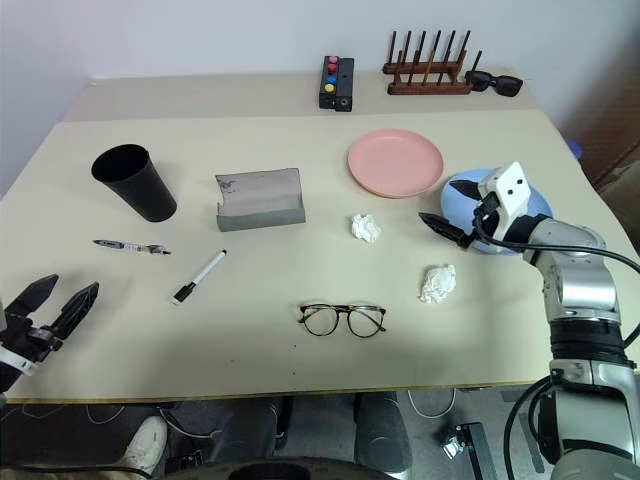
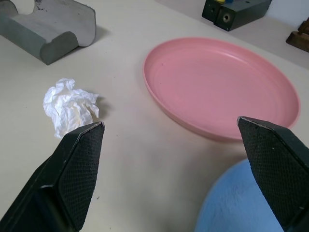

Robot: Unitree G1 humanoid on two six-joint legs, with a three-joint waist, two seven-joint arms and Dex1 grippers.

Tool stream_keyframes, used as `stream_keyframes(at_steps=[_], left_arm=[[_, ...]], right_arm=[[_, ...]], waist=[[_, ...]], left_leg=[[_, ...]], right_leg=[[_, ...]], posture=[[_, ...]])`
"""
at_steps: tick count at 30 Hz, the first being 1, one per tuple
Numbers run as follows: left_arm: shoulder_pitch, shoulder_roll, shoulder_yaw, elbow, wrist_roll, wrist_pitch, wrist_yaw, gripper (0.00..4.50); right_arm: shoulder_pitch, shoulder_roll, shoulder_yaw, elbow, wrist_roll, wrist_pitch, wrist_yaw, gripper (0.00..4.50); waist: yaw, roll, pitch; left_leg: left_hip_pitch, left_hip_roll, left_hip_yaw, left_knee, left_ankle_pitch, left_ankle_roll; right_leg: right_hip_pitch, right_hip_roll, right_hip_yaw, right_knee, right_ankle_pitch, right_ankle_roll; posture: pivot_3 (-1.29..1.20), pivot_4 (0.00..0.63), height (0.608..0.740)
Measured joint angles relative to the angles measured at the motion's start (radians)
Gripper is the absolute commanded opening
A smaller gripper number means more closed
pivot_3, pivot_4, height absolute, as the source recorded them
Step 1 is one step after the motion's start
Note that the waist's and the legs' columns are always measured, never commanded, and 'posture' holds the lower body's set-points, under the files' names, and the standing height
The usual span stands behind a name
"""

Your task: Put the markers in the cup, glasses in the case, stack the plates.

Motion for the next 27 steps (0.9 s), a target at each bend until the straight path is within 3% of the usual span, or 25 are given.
stream_keyframes(at_steps=[18,21,27], left_arm=[[-0.05,0.008,-0.012,0.003,0.0,0.004,-0.01,3.44],[-0.056,0.03,-0.039,-0.004,-0.008,0.045,-0.015,4.35],[-0.119,0.093,-0.146,-0.04,0.012,0.13,0.001,4.46]], right_arm=[[-0.019,0.014,0.007,0.009,-0.019,-0.049,-0.018,4.5],[-0.018,0.023,0.007,0.027,-0.021,-0.07,-0.022,4.5],[0.003,0.059,0.014,-0.018,-0.019,-0.091,-0.032,4.5]], waist=[[0.0,0.0,0.0],[0.0,0.0,0.0],[0.0,0.0,0.0]], left_leg=[[0.0,0.0,0.0,0.0,0.0,0.0],[0.0,0.0,0.0,0.0,0.0,0.0],[0.001,0.0,0.0,0.001,0.0,0.0]], right_leg=[[0.0,0.0,0.0,0.001,0.0,0.0],[0.0,0.0,0.0,0.001,0.0,0.0],[0.001,0.001,0.0,0.003,0.0,0.0]], posture=[[0.0,0.15,0.739],[0.0,0.15,0.739],[0.0,0.15,0.739]])
